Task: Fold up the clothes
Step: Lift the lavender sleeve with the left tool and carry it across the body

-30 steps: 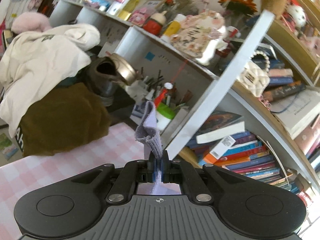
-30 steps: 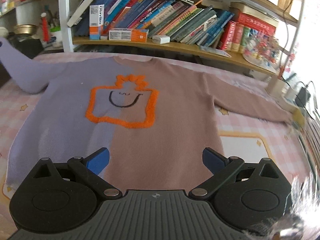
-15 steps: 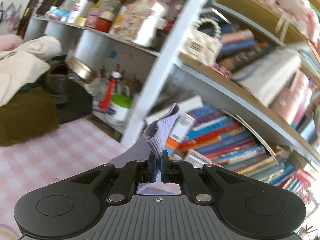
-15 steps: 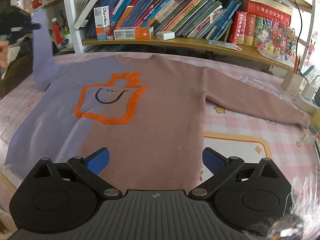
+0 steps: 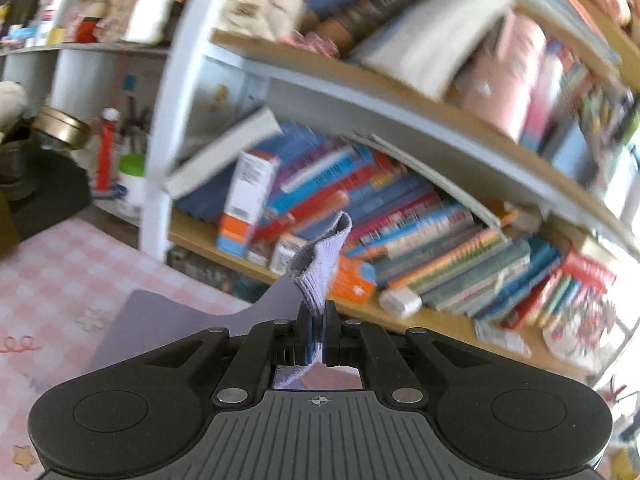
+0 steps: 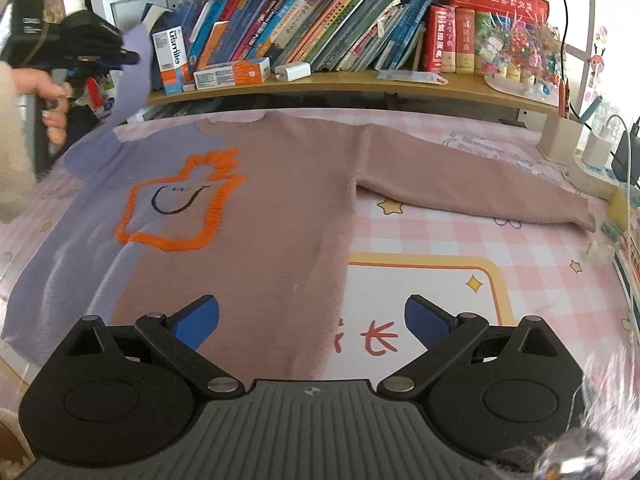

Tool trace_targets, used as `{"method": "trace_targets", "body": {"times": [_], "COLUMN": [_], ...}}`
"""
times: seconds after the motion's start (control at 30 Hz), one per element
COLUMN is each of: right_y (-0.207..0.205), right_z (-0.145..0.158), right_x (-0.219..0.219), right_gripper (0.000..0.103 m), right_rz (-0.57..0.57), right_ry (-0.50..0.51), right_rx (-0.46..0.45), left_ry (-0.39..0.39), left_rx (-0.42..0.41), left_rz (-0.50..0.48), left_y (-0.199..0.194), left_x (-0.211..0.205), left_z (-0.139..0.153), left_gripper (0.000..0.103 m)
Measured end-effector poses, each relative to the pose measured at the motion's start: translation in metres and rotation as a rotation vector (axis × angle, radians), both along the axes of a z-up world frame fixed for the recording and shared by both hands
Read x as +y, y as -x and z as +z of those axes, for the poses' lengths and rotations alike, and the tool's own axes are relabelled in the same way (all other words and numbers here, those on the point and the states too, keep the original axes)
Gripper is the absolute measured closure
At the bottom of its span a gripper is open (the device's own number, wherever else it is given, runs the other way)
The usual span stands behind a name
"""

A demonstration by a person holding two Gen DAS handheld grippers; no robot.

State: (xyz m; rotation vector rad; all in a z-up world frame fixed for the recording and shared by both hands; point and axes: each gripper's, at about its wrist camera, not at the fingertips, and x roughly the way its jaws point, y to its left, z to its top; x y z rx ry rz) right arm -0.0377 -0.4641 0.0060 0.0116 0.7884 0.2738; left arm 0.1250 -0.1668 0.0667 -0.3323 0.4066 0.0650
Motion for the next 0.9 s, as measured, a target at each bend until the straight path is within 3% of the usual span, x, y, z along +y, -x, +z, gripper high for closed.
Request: {"method": "trace_targets", "body": {"times": [0.27,0.53,0.63,0.67,0.7,0.77,0.9], "right_y": [-0.005,-0.006,-0.005,-0.005,-0.005,-0.005,-0.007], "right_z": [-0.003,-0.005,-0.005,-0.005,-0.005,-0.005,-0.004], "right_x": [-0.013,-0.024,-0.027,-0.028,-0.027,-0.026,-0.021], "right_gripper": [0.003,0.003,0.003,0.003,0.003,0.003,0.003], "right_rz": [-0.017,-0.048,-0.06,-0.062,-0.062,-0.058,-0.045], "right_ry": [0.002,0.002,0.002,0.002,0.001,-0.003,-0.016], "right_rx": [0.015,0.025,0.027,0.026,0.026,0.023,0.016], "left_ry": [-0.028,-0.004,0.017,0.035,0.053,0.071,0.067], "left_rx": [0.064,0.144,0.166,0.168,0.171,0.169,0.156], "left_rz": [-0.101,-0.145,-0.168,-0.186,-0.205,-0.228,-0.238], "left_y": [-0.019,-0.03,-0.031,-0.031,-0.03,-0.027,-0.005], "left_x": [-0.047,-0.063,-0.064,-0.064,-0.063,-0.062,-0.048], "left_z": [-0.026,-0.047,-0.051,-0.052,-0.052,-0.052,-0.042], "left_gripper": [0.1,0.099,0.087,0.075,0.053,0.036,0.035]}}
